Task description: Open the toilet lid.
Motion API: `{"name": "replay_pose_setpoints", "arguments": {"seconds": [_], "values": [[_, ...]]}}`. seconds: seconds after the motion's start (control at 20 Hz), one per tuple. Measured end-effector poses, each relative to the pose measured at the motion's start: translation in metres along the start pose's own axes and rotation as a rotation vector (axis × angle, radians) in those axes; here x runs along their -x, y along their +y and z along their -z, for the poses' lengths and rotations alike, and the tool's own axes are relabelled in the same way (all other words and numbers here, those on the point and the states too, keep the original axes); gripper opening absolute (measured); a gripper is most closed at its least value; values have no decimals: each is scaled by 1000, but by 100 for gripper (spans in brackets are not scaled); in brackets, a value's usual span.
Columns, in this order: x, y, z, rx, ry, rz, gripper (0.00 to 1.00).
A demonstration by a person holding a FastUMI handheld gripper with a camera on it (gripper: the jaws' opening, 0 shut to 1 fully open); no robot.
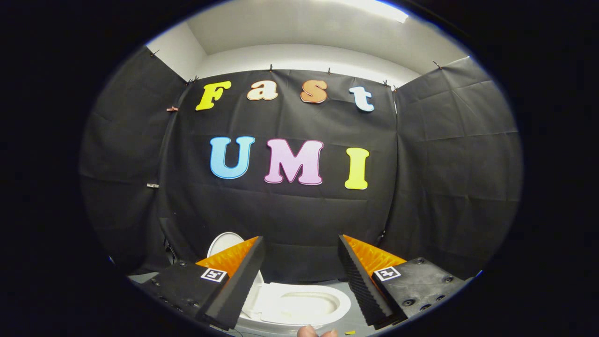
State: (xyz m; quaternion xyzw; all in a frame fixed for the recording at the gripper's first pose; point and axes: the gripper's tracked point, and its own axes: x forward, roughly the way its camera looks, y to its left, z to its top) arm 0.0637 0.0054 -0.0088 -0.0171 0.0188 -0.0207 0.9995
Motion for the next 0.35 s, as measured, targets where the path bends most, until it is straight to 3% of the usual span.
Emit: {"name": "replay_pose_setpoints", "arguments": {"seconds": [0.35], "values": [[2,-9,3,-10,6,15,98]]}}
